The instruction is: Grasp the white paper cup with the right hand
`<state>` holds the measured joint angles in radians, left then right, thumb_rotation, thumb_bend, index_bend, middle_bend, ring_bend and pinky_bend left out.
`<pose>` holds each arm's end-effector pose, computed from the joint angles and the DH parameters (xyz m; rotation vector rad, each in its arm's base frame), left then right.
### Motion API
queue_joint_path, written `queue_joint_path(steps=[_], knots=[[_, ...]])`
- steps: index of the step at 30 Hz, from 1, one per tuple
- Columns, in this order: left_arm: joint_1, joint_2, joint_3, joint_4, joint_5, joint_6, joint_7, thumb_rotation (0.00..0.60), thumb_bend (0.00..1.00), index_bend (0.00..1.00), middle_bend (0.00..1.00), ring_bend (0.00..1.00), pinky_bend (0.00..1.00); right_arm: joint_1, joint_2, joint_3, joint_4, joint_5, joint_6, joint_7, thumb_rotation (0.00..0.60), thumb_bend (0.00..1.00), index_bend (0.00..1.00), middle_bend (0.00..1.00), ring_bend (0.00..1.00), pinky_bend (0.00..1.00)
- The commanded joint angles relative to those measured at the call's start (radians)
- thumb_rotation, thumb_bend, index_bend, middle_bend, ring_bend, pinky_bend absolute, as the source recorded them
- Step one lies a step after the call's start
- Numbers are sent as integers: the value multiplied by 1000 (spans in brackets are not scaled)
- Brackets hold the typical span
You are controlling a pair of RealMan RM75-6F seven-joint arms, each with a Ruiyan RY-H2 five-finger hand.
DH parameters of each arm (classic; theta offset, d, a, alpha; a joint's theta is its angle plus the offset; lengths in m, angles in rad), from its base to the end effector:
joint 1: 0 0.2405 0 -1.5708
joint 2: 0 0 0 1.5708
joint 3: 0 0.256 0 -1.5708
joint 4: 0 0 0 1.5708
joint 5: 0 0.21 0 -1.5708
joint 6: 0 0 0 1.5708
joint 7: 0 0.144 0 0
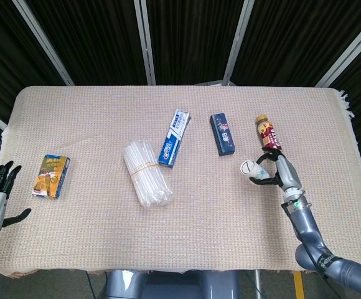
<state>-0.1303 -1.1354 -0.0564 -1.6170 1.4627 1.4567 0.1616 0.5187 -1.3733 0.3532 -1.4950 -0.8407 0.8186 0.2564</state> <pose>-0.3059 0.1962 0.1525 -1.4363 -0.8006 -0.8053 -0.2529 -0.3494 0.0576 1.0797 -1.7405 1.1172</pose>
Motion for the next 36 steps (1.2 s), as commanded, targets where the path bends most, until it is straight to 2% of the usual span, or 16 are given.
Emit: queue_joint_path(steps=[1, 7, 11, 19, 36], knots=[[-1, -2, -1, 1, -1, 1, 7, 600, 100, 0, 0, 0, 0, -41, 48, 48, 0, -17, -101, 132, 600, 27, 511, 128, 0, 0], [-1, -7, -4, -9, -9, 4, 46, 600, 99, 0, 0, 0, 0, -68, 22, 60, 84, -126, -118, 286, 600, 15, 511, 131, 0, 0], [0, -7, -5, -16, -13, 5, 57, 600, 99, 0, 0, 0, 0, -59, -11, 45, 146, -158, -138, 322, 600, 16, 511, 130, 0, 0], [3, -6, -3, -13, -12, 7, 42, 600, 98, 0, 0, 0, 0, -33, -70, -5, 236, -180, -150, 285, 600, 12, 511, 130, 0, 0], [-1, -2, -1, -4, 0, 1, 13, 600, 99, 0, 0, 0, 0, -39, -59, -29, 238, -52, -119, 162, 600, 12, 511, 119, 0, 0]])
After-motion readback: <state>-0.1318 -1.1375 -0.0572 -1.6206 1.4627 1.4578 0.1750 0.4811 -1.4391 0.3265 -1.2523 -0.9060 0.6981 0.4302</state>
